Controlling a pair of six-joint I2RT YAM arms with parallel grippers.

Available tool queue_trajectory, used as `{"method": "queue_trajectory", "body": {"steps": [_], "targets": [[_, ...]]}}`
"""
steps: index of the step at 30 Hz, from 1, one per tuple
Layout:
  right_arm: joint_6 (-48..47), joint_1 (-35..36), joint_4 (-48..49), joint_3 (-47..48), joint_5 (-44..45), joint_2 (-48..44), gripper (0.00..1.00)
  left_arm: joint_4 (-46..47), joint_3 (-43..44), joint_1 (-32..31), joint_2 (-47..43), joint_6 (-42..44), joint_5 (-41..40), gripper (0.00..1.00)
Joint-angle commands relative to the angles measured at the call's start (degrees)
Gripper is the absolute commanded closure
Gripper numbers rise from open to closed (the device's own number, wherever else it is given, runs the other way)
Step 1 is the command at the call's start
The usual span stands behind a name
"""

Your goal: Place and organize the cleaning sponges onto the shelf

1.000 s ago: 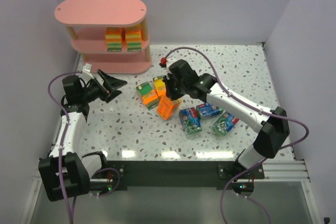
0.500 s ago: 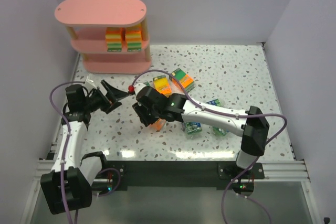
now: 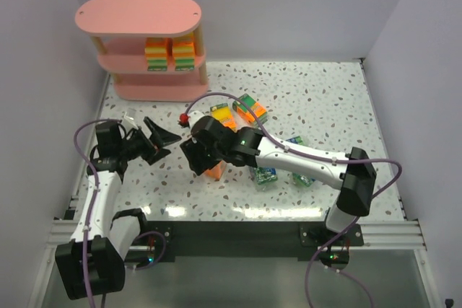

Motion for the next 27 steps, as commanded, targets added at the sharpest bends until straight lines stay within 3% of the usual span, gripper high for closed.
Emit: {"method": "queue_trajectory", "body": {"steps": [1, 4, 5, 9, 14, 21, 27], "targets": [[1.93, 0.03, 1.34, -1.34, -1.85, -4.71, 0.41, -0.32, 1.05, -1.05, -0.51, 0.10, 0.78, 0.00], [2.63, -0.23, 2.58, -2.75, 1.39, -7.08, 0.34, 2.14, -0.10, -2.10, -0.77, -2.44, 1.22, 0.00], [2.89, -0.32, 2.66, -2.58, 2.80, -7.61, 0.27, 2.84, 0.68, -2.46, -0.77, -3.41, 1.05, 0.00], [4.56, -3.30, 4.07, -2.58, 3.43, -9.90, 0.20, 3.20, 7.09, -5.27, -0.86, -4.21, -2.11, 0.00], [6.33, -5.15, 2.93, -1.70, 9.21, -14.02, 0.09, -3.99, 14.30, -7.64, -1.12, -5.35, -6.42, 0.00], [10.10, -11.04, -5.15, -0.82, 14.75, -17.54, 0.08, -17.17, 15.80, -9.49, -5.33, -7.63, -9.58, 0.00], [14.06, -11.13, -9.64, -4.85, 18.19, -23.43, 0.08, -24.92, 17.74, -11.76, -7.10, -12.81, -14.24, 0.00]]}}
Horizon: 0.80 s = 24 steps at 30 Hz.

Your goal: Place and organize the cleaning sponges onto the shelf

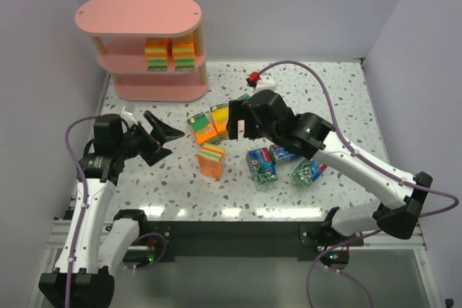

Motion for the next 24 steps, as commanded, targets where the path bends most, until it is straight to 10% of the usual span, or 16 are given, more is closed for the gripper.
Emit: {"method": "queue_trajectory", "body": {"steps": [1, 5, 12, 24], "targets": [[3.54, 0.37, -4.63, -1.84, 3.59, -5.64, 0.08, -5.77, 3.42, -2.29, -1.15, -5.71, -4.99, 0.00], [3.20, 0.01, -8.32, -3.17, 4.21, -8.55, 0.07, -3.50, 3.52, -7.99, -2.39, -17.20, -12.29, 0.00], [2.49, -0.25, -9.21, -7.29, 4.21, -15.14, 0.06, 0.47, 7.28, -36.81, 11.48, -26.90, -30.49, 0.00], [0.91, -0.51, -10.62, -9.50, 3.06, -20.77, 0.04, -7.27, 13.10, -46.32, 15.01, -38.76, -45.79, 0.00]]}}
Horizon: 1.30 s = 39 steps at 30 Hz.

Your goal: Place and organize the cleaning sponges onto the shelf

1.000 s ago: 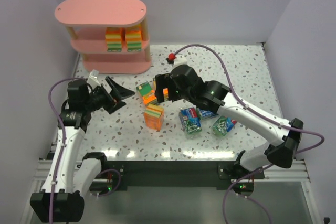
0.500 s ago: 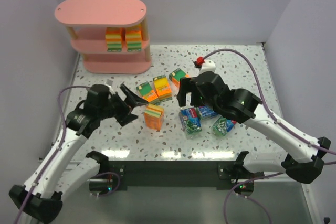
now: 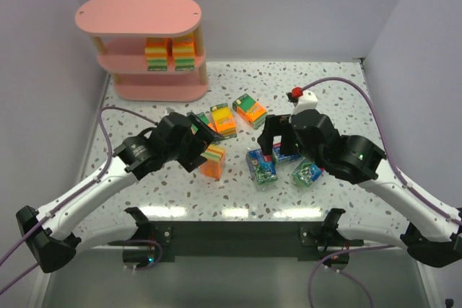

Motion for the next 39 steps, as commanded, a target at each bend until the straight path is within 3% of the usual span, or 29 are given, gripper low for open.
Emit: {"method": "queue_trajectory", "body": {"steps": [1, 14, 20, 28, 39], "targets": [[-0.75, -0.21, -0.41, 0.08, 0.42, -0.21, 0.04, -2.33, -0.67, -3.24, 1.44, -6.83, -4.92, 0.00], [-1.01, -0.21, 0.47, -1.50, -0.63, -1.79, 0.04, -5.40, -7.36, -6.06, -3.73, -14.39, -8.25, 0.13], [-1.54, -0.21, 1.17, -1.42, -1.60, -1.09, 0.04, -1.89, -12.98, -6.06, -4.62, -16.34, -8.79, 0.34], [-1.54, -0.21, 1.00, -1.50, -1.69, -1.35, 0.04, 2.59, -14.40, -5.45, -4.18, -15.90, -11.34, 0.48], [-1.54, -0.29, -0.06, -2.47, -1.25, -2.75, 0.05, 5.06, -17.56, -2.02, -5.32, -14.14, -9.93, 0.78]]}}
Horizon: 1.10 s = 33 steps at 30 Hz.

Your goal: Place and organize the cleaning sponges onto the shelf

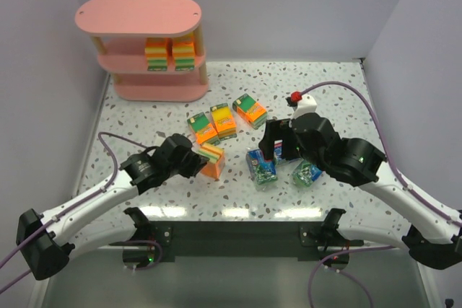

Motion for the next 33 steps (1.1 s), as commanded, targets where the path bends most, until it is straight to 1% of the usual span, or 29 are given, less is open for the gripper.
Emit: {"method": "queue_trajectory", "body": {"steps": [1, 2, 6, 10, 14, 16, 17, 18, 22, 24, 25, 27, 28, 30, 31, 32, 33], "targets": [[-0.47, -0.21, 0.14, -0.18, 0.37, -1.22, 0.05, -0.65, -0.84, 1.35, -0.82, 1.60, -1.56, 0.81], [-0.47, -0.21, 0.14, -0.09, 0.45, -1.22, 0.05, -0.65, -0.66, 1.26, -1.08, 1.77, -1.56, 0.87], [-0.73, -0.21, -0.13, 0.00, 0.45, -1.31, 0.05, -2.14, 2.40, 1.35, -2.75, 3.09, -1.99, 1.00], [-0.82, -0.21, -0.48, 0.00, 0.54, -1.22, 0.05, -5.91, 7.24, 1.35, -5.56, 5.37, -3.22, 1.00], [-0.91, -0.29, -0.74, -0.09, 0.63, -1.14, 0.05, -12.85, 13.21, 1.35, -8.81, 5.91, -5.77, 1.00], [-0.91, -0.21, -0.65, 0.00, 0.46, -0.96, 0.05, -14.88, 14.71, 1.35, -11.62, 6.60, -9.19, 1.00], [-1.00, -0.29, -0.74, -0.09, 0.45, -0.87, 0.05, -17.41, 16.02, 1.26, -12.59, 6.70, -10.86, 1.00], [-1.00, -0.29, -0.65, 0.09, 0.37, -0.70, 0.05, -18.83, 16.47, 1.35, -13.47, 6.61, -14.44, 1.00], [-1.52, -0.38, -0.83, 1.05, 0.10, 0.35, 0.05, -24.46, 17.88, 1.26, -18.30, 4.95, -22.81, 1.00], [-1.96, -0.30, -0.83, 1.49, 0.19, 1.15, 0.05, -25.17, 18.93, 1.35, -19.01, 5.73, -26.14, 1.00], [-2.14, -0.30, -0.83, 1.84, 0.19, 1.41, 0.05, -25.43, 19.46, 1.35, -18.67, 7.64, -27.21, 1.00], [-2.58, -0.38, -0.92, 2.28, -0.07, 2.46, 0.05, -27.10, 21.92, 1.35, -15.44, 10.37, -29.49, 1.00], [-2.75, -0.30, -0.92, 2.63, -0.25, 2.73, 0.05, -27.10, 22.71, 1.35, -14.02, 11.95, -29.85, 1.00], [-3.19, -0.38, -1.00, 3.07, -0.51, 3.69, 0.05, -21.42, 23.07, 1.35, -10.77, 17.04, -28.99, 1.00], [-3.37, -0.38, -1.09, 3.34, -0.43, 3.96, 0.05, -18.87, 22.89, 1.44, -9.97, 21.68, -28.46, 1.00], [-3.46, -0.56, -1.01, 3.43, -0.51, 4.13, 0.05, -12.84, 22.20, 1.70, -9.35, 24.16, -27.93, 1.00], [-3.63, -0.65, -1.18, 3.86, -0.77, 4.57, 0.05, -8.69, 21.41, 4.40, -8.48, 30.37, -23.75, 1.00]]}}
